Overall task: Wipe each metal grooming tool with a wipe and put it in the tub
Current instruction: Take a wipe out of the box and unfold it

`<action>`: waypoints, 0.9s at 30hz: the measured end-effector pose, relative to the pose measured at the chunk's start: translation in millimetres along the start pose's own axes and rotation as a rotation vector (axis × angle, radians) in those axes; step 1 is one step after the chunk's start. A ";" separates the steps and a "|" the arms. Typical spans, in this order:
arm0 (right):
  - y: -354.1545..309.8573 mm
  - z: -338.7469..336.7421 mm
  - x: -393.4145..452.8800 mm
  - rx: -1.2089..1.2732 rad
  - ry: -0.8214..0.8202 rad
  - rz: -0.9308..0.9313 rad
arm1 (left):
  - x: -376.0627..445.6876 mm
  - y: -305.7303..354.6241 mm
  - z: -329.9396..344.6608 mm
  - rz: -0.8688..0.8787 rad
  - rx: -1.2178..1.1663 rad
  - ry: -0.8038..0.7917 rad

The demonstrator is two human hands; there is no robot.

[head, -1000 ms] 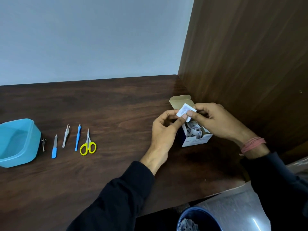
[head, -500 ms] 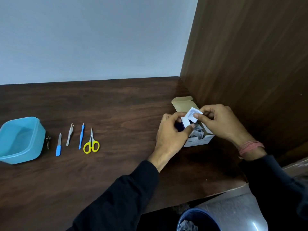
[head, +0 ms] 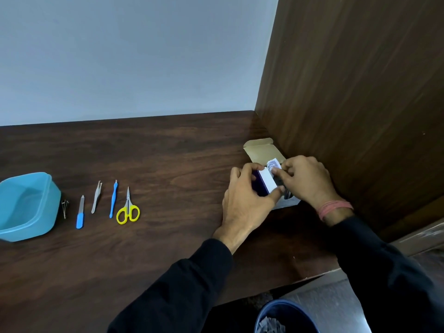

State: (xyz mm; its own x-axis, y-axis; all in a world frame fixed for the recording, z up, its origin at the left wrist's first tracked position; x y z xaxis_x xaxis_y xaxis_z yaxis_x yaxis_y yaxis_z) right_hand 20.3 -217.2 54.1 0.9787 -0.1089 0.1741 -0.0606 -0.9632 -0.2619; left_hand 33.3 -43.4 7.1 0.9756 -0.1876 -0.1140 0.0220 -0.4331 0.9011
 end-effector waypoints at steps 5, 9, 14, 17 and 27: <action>3.6 -6.7 -6.0 0.044 0.077 0.015 | 0.4 17.6 1.4 0.001 0.183 0.045; 3.4 -14.0 -7.8 -0.088 0.043 0.017 | -1.5 16.7 2.3 -0.076 0.139 0.012; -1.9 -11.8 -3.8 -0.103 -0.026 0.017 | -7.0 13.5 -0.8 -0.124 0.141 0.003; -7.8 -9.3 -4.5 -0.153 -0.022 0.017 | -7.8 13.5 -1.9 -0.125 0.123 -0.007; -10.1 0.9 0.1 -0.027 -0.398 -0.087 | -11.1 7.2 -3.2 -0.093 0.047 -0.006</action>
State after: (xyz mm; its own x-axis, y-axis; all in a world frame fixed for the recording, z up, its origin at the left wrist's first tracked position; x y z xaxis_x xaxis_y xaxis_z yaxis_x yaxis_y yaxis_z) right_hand 21.2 -207.2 55.9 0.9796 0.0722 -0.1877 0.0262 -0.9713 -0.2365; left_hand 23.4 -41.6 16.2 0.9684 -0.1501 -0.1991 0.1021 -0.4898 0.8658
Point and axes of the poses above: each hand's wrist, its own x-axis towards the middle knuckle, its own z-axis out of the palm, y = z × x, the point moved 6 cm from there along x, towards the middle knuckle, and after that the axes turned 15 degrees about -z, right-handed, at the moved point
